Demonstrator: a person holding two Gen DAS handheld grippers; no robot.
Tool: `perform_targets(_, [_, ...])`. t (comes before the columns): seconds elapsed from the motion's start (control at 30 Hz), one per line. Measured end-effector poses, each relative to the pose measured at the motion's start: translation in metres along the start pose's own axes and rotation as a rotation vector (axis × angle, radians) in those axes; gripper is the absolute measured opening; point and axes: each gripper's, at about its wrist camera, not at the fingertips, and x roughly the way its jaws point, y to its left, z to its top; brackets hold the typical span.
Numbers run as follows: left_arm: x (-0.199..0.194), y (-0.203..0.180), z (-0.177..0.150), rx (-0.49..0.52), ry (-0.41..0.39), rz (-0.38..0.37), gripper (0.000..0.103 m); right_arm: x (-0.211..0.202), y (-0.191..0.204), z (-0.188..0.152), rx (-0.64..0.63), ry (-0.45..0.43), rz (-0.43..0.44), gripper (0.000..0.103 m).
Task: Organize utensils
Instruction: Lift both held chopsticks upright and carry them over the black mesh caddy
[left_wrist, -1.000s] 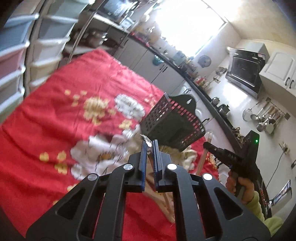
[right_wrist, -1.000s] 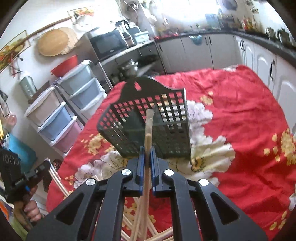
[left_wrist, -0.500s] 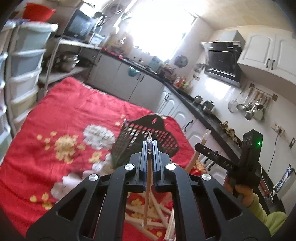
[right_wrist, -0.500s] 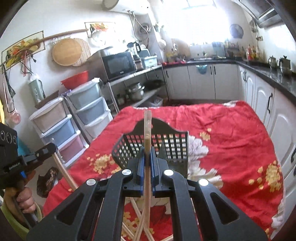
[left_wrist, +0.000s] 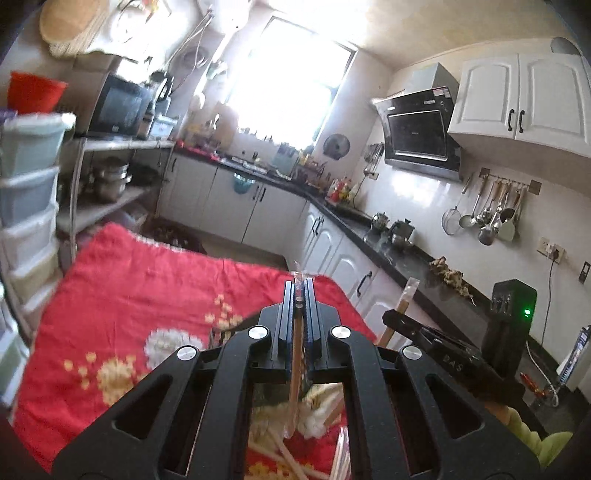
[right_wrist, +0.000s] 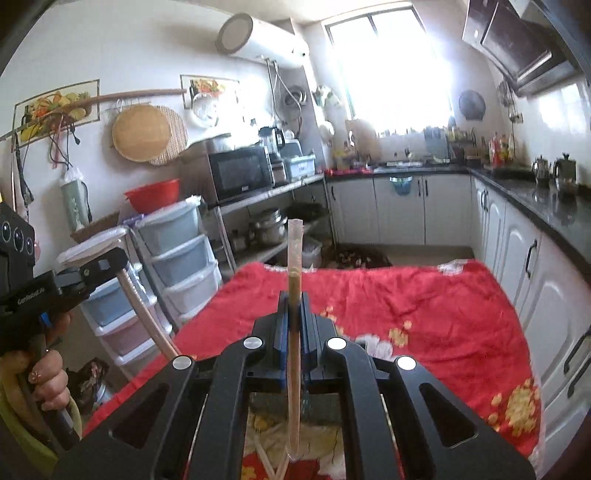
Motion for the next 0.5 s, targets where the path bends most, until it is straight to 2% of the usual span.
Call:
perform_targets(0.27, [0.01,-0.019,0.037,0.092,-0.085,0.049,0.002,0.003,-0.007,0.03,-0.016,-0.114,-0.018,0.006])
perform_targets(0.5, [0.026,-0.012,0.047,0.122,-0.12,0.102,0.002,0.014,-0.017,0.034,-0.029,-0.165,-0.054,0.006])
